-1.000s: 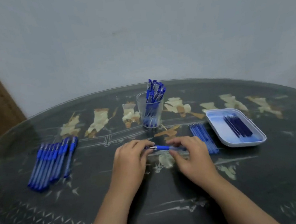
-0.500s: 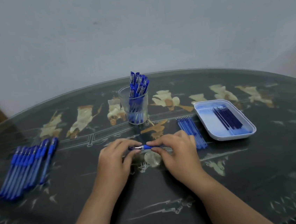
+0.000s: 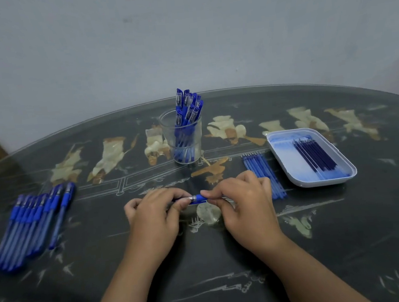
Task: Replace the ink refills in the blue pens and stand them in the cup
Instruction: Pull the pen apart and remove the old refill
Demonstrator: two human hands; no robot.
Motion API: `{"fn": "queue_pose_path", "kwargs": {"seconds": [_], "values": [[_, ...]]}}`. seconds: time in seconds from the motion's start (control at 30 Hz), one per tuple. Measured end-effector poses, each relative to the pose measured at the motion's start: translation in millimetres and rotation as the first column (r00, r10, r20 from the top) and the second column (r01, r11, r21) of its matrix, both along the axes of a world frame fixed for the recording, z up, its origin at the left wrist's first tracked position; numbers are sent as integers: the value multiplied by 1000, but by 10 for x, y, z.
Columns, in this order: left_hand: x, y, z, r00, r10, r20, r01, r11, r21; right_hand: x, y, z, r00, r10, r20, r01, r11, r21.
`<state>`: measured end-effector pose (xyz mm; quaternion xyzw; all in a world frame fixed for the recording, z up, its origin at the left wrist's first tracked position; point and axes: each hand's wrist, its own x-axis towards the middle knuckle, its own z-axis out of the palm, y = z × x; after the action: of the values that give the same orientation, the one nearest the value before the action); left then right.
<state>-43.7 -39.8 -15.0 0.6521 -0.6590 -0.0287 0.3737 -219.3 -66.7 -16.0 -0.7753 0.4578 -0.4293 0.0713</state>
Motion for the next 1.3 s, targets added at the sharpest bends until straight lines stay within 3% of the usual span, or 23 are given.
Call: {"fn": "queue_pose_path", "kwargs": {"seconds": [0.07,0.17,0.27,0.37,0.57,0.77,0.87,0.93,1.2,1.3], "values": [[38,6,-1,999,13,-30,-13,1000,12,-13,6,-2,1000,-14,3,14,1000,-9],[143,8,27,964,118,-237,-108,993,55,-51,-25,-13,992,-77,99,75,997,21],[88,36,75,978,142,-151,-134,989,58,-30,-14,-20,996,-61,64,61,998,0],[58,27,100,967,200,-159,-189,978,85,-21,-24,-24,995,-73,66,73,997,15],[78,23,57,982,182,42,-186,968,169,-24,-33,-26,998,-60,19,60,997,39],[79,40,67,995,104,-6,-103,988,118,-18,-40,-31,999,-52,6,52,997,64],[59,46,90,986,-63,-153,64,998,-3,-9,-38,-26,999,-35,5,35,998,56],[56,35,72,974,-150,-170,142,988,-56,-2,-35,-24,1000,-23,6,23,999,37],[27,16,18,997,-36,-71,31,997,-70,-5,-11,-5,999,33,5,-33,999,0],[9,33,52,993,-33,-110,29,999,-30,-8,-20,-12,999,20,28,-20,1000,7]]}}
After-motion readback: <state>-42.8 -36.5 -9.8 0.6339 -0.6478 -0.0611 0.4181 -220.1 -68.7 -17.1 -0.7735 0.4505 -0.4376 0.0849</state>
